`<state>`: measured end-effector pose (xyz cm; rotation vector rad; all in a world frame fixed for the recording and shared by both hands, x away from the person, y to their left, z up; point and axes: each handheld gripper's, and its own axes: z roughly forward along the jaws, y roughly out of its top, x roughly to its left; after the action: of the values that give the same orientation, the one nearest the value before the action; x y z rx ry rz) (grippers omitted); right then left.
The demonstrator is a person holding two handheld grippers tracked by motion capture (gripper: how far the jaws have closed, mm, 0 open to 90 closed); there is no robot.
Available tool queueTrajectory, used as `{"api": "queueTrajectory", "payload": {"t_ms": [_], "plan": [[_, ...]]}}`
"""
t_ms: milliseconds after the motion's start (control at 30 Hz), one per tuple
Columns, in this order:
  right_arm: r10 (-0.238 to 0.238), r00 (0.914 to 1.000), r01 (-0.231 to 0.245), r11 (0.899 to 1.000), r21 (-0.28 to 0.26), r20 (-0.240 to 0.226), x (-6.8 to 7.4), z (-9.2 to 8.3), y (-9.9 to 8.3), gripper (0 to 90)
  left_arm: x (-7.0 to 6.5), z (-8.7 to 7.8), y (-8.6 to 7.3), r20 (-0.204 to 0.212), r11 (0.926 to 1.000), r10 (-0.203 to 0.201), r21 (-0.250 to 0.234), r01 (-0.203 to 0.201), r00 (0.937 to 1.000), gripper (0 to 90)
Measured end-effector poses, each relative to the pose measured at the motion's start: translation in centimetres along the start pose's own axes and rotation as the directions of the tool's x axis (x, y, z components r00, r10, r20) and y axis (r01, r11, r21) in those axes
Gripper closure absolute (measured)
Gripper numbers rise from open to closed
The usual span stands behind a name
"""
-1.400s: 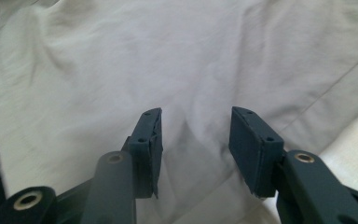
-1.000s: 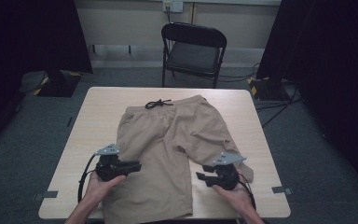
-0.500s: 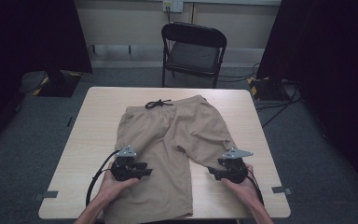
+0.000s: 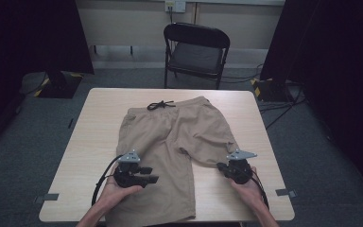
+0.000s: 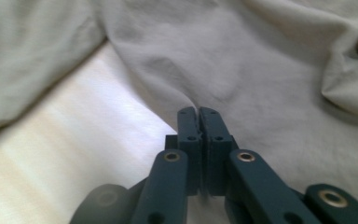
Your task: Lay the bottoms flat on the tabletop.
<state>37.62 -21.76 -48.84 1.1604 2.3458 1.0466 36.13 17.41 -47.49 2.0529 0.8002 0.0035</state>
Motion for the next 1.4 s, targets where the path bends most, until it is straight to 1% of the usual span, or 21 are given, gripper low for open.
{"api": "queueTrajectory", "payload": {"t_ms": [133,167,200,233,267,400,500,533,600,733,833,867,933,967,1000,1067,1133,1233,1300,1367,1400], "plan": [[0.015,0.9973,-0.019,0.998,-0.058,-0.072,-0.2,-1.2,1.2,89.9,-0.5,-0.2,1.4,0.014,0.9996,0.015,-0.025,-0.014,0.9998,48.7],[0.015,0.9973,-0.019,0.998,-0.058,-0.072,-0.2,-1.2,1.2,89.9,-0.5,-0.2,1.4,0.014,0.9996,0.015,-0.025,-0.014,0.9998,48.7],[0.035,0.9953,-0.044,0.994,-0.102,-0.091,-0.7,-2.0,2.4,90.0,-0.5,-0.1,2.0,0.012,0.9992,0.019,-0.035,-0.019,0.9997,48.7],[0.046,0.9940,-0.058,0.991,-0.119,-0.099,-0.9,-2.2,2.9,90.0,-0.5,0.0,2.3,0.017,0.9988,0.009,-0.049,-0.008,0.9998,48.7],[0.055,0.9936,-0.068,0.988,-0.138,-0.098,-1.3,-2.5,3.5,90.0,-0.3,0.1,2.5,0.019,0.9985,-0.003,-0.055,0.004,0.9998,48.7],[0.099,0.9918,-0.112,0.976,-0.186,-0.080,-3.4,-2.6,5.7,90.0,0.0,0.9,3.6,0.003,0.9986,0.002,-0.053,-0.002,1.0000,48.7],[0.121,0.9904,-0.132,0.973,-0.191,-0.068,-4.5,-2.1,6.4,90.0,0.2,1.5,3.8,0.006,0.9980,-0.009,-0.063,0.010,0.9999,48.7],[0.152,0.9876,-0.157,0.971,-0.182,-0.040,-5.7,-1.2,6.7,90.0,0.5,2.2,3.9,-0.004,0.9983,-0.020,-0.054,0.020,0.9998,48.8],[0.173,0.9850,-0.171,0.973,-0.158,-0.001,-6.5,-0.3,6.6,89.9,0.7,2.7,3.8,-0.004,0.9983,-0.034,-0.047,0.034,0.9994,49.3],[0.192,0.9808,-0.188,0.976,-0.106,0.031,-7.5,1.7,5.7,89.7,1.4,3.4,3.6,-0.031,0.9988,-0.040,-0.029,0.039,0.9987,49.9],[0.188,0.9809,-0.184,0.980,-0.075,0.049,-7.6,2.6,5.1,88.9,1.7,3.7,3.2,-0.036,0.9987,-0.047,-0.021,0.046,0.9983,50.2],[0.189,0.9799,-0.186,0.982,-0.045,0.065,-7.5,3.4,4.4,83.0,2.0,4.0,2.8,-0.061,0.9989,-0.047,0.003,0.047,0.9970,50.2],[0.193,0.9786,-0.192,0.981,-0.024,0.070,-7.3,3.8,3.8,75.0,2.3,4.2,2.3,-0.072,0.9986,-0.050,0.012,0.051,0.9961,50.6],[0.193,0.9786,-0.192,0.981,-0.024,0.070,-7.3,3.8,3.8,75.0,2.3,4.2,2.3,-0.072,0.9986,-0.050,0.012,0.051,0.9961,50.7],[0.195,0.9779,-0.192,0.980,-0.045,0.074,-7.0,3.3,4.0,65.0,2.6,4.4,1.8,-0.095,0.9978,-0.064,0.010,0.066,0.9934,50.7],[0.194,0.9780,-0.187,0.979,-0.081,0.077,-6.6,2.2,4.4,57.6,2.9,4.2,1.4,-0.084,0.9978,-0.067,-0.013,0.066,0.9942,52.2],[0.179,0.9826,-0.171,0.978,-0.121,0.051,-6.0,0.9,4.8,58.7,2.9,4.1,1.4,-0.089,0.9969,-0.078,-0.015,0.077,0.9930,52.1],[0.157,0.9869,-0.150,0.979,-0.141,0.038,-5.3,0.0,5.1,65.6,2.9,4.2,1.4,-0.096,0.9978,-0.066,-0.013,0.065,0.9932,51.5],[0.121,0.9925,-0.122,0.978,-0.170,-0.014,-4.0,-1.1,5.3,75.9,2.8,4.2,1.4,-0.099,0.9985,-0.055,-0.010,0.054,0.9935,51.1],[0.091,0.9933,-0.101,0.982,-0.159,-0.072,-3.3,-1.0,5.3,77.5,2.7,4.2,1.4,-0.104,0.9987,-0.050,-0.010,0.049,0.9933,50.9],[0.072,0.9951,-0.080,0.988,-0.130,-0.068,-3.0,-0.7,5.3,76.7,2.7,4.2,1.3,-0.103,0.9987,-0.051,-0.013,0.050,0.9934,50.9]]}}
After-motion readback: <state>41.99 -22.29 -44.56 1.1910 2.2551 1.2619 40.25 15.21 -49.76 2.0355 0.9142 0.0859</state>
